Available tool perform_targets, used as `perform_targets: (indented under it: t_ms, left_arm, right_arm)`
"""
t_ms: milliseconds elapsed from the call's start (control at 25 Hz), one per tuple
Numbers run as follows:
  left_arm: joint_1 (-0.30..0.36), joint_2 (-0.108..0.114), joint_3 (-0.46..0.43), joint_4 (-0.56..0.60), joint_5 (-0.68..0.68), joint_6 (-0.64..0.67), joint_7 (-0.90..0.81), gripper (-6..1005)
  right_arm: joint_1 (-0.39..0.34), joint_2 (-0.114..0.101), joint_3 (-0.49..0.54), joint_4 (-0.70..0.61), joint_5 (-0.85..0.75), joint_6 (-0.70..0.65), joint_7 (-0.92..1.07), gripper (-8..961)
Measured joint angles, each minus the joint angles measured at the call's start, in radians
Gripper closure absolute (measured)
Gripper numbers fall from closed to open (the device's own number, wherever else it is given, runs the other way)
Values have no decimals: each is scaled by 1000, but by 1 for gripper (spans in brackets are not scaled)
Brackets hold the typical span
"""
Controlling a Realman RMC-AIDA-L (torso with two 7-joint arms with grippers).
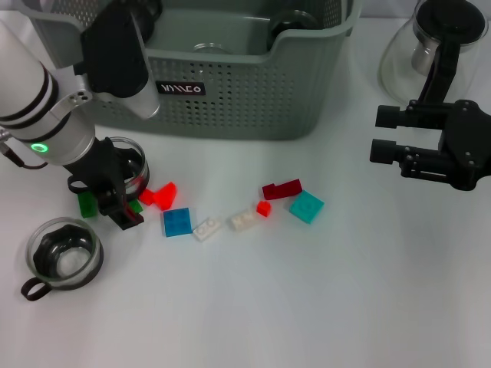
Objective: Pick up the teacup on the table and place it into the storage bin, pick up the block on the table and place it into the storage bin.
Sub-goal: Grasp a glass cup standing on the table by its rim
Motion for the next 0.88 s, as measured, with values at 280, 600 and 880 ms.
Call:
perform_targets:
  t_ms: [280, 600, 880]
  left_arm:
    - [-19, 7, 3, -31, 0, -15, -60, 366]
    - [-23, 11, 2, -39, 0, -18, -70, 516]
    - [-14, 15, -2, -24, 0, -10, -78, 723]
  right_arm:
    - [1, 0, 0, 4, 0, 0, -1, 340]
    - [2, -2, 0, 11, 0, 0, -6, 340]
    - [2, -2, 0, 11, 0, 0, -6, 340]
